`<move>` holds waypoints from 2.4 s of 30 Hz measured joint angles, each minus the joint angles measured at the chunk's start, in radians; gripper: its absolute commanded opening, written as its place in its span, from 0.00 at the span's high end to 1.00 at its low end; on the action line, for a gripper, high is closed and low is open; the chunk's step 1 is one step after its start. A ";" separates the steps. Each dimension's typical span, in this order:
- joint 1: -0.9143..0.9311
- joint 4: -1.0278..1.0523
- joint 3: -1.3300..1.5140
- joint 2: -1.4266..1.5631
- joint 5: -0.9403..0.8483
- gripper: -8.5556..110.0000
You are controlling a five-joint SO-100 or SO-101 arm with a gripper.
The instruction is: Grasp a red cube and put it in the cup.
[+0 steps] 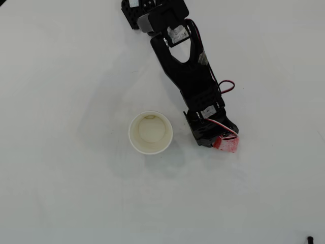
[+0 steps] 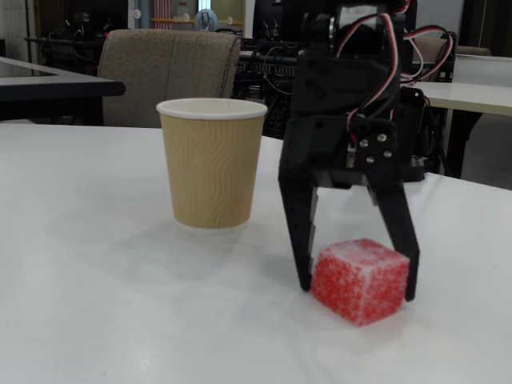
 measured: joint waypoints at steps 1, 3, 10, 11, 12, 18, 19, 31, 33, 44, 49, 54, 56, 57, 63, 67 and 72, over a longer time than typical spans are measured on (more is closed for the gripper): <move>0.003 0.000 -0.005 0.000 -0.005 0.69; 0.009 0.003 -0.009 -0.002 -0.017 0.68; 0.023 0.020 -0.009 -0.002 -0.052 0.65; 0.023 0.023 -0.009 -0.002 -0.055 0.65; 0.025 0.026 -0.011 -0.002 -0.055 0.64; 0.029 0.028 -0.011 -0.002 -0.061 0.63; 0.034 0.028 -0.011 -0.002 -0.064 0.63; 0.041 0.061 -0.009 0.012 -0.067 0.63; 0.041 0.064 -0.009 0.014 -0.067 0.63; 0.012 0.086 0.028 0.051 -0.067 0.63; 0.012 0.086 0.026 0.051 -0.067 0.63; 0.043 0.084 -0.018 0.017 -0.067 0.63; 0.055 0.081 -0.034 0.005 -0.075 0.63; 0.060 0.081 -0.041 -0.003 -0.077 0.63; 0.084 0.081 -0.084 -0.035 -0.087 0.63; 0.097 0.069 -0.117 -0.066 -0.087 0.63; 0.114 0.043 -0.156 -0.106 -0.101 0.63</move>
